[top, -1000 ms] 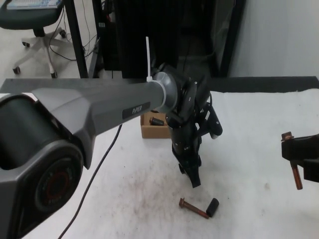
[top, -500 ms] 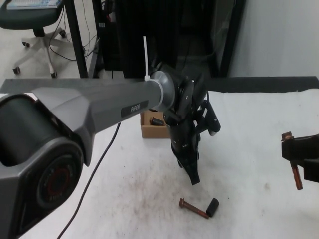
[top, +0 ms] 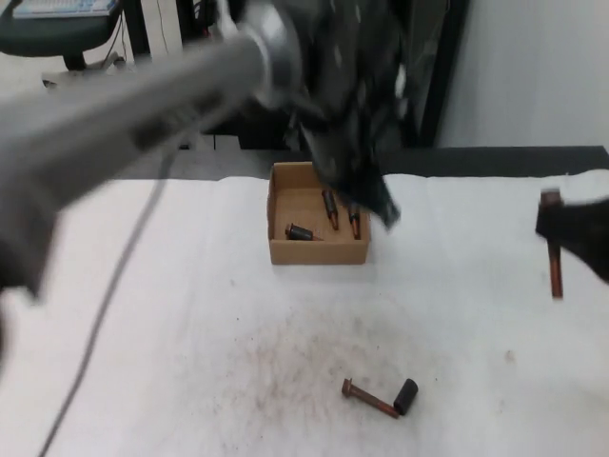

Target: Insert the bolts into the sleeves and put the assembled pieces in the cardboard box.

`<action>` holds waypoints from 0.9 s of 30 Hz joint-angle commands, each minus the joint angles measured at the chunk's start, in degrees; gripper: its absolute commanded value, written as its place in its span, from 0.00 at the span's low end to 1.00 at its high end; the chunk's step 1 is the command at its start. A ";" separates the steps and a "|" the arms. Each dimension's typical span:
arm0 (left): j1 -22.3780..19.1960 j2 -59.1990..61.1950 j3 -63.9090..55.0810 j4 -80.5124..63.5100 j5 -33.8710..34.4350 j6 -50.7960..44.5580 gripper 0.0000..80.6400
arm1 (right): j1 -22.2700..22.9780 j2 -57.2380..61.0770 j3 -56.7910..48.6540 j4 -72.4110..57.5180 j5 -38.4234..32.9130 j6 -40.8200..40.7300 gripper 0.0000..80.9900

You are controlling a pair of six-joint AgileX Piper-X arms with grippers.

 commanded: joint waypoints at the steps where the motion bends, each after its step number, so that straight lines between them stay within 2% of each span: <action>1: 0.84 -10.40 0.67 3.49 1.74 -1.86 0.00 | -0.18 0.36 -0.12 -7.21 -6.77 3.16 0.01; 4: 1.59 -15.96 5.66 4.03 1.76 -4.87 0.00 | 0.28 1.87 -0.12 -12.23 -13.71 5.53 0.01; 7: 2.60 -22.61 14.40 1.88 2.64 -11.16 0.00 | 0.28 3.34 -0.12 -17.27 -15.32 9.39 0.01; 10: 3.01 -30.78 26.48 -5.24 8.15 -16.83 0.00 | 0.47 4.70 -0.12 -24.08 -17.49 12.32 0.01; 13: 2.99 -40.77 41.27 -18.52 14.72 -23.46 0.00 | 2.39 6.44 -0.12 -32.88 -18.37 15.10 0.01; 18: 2.99 -54.33 62.42 -49.47 21.34 -33.42 0.00 | 8.83 11.89 -0.12 -47.90 -18.24 19.04 0.01; 23: 2.99 -59.72 77.45 -86.66 21.45 -35.24 0.00 | 17.91 18.85 -0.12 -55.69 -18.24 19.05 0.01; 25: 2.99 -59.71 80.55 -94.48 22.04 -35.27 0.00 | 20.70 21.25 -0.12 -58.17 -18.24 19.05 0.01; 27: 3.05 -59.71 81.88 -95.07 23.46 -35.27 0.00 | 23.34 23.58 -0.12 -62.31 -18.13 19.05 0.01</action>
